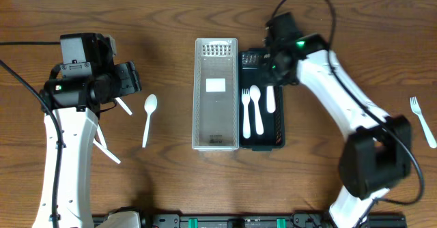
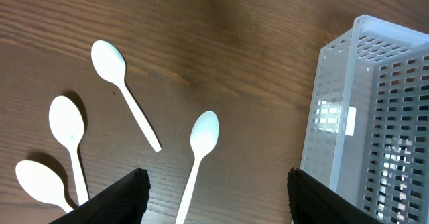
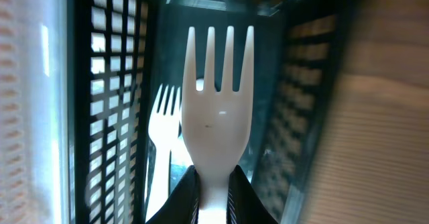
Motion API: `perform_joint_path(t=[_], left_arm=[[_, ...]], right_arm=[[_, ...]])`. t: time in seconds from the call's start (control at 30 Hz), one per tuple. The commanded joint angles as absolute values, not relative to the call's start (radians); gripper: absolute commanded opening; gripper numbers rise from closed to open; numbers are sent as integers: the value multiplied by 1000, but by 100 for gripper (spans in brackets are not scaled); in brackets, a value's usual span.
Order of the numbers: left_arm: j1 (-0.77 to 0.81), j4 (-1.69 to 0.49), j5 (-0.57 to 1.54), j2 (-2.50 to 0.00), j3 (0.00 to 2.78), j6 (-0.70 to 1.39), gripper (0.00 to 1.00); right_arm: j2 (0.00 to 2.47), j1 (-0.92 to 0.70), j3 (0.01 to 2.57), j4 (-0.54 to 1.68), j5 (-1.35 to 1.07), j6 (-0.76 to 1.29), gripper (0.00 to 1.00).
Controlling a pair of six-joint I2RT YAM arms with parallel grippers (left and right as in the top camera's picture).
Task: Pack container
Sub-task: 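Carry the fork into the black caddy and release it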
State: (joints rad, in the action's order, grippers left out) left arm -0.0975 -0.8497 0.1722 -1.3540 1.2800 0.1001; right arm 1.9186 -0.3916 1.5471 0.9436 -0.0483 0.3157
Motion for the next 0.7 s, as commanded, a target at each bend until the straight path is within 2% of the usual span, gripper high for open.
perform_joint_path(t=[0.0,0.13,0.17,0.27,0.3,0.4,0.57,0.67], left_arm=[[-100,-853,163,-1352,1298,86,68],[-100,-853,163,-1352,1298,86,68],[-100,-853,163,-1352,1298,86,68],[-100,-853,163,-1352,1298,86,68],[-100,-853,163,-1352,1298,86,68],[-100,-852,163,-1352,1298,86,68],[-100,-853,163,-1352,1298,86,68],[-100,-853,163,-1352,1298,86,68]], right_arm=[[1967,-423,1546,941,-34,348,2],[1968,-422,1549,953,-34,307,11],[1960,-416,1556,963,-33,279,20],[1919,-375,1599,1000,-26,221,56],[1901,-353,1621,1016,-26,205,72],[1848,-273,1690,1070,-27,155,82],[1753,-51,1783,1132,12,107,86],[1726,108,1786,1124,30,61,85]])
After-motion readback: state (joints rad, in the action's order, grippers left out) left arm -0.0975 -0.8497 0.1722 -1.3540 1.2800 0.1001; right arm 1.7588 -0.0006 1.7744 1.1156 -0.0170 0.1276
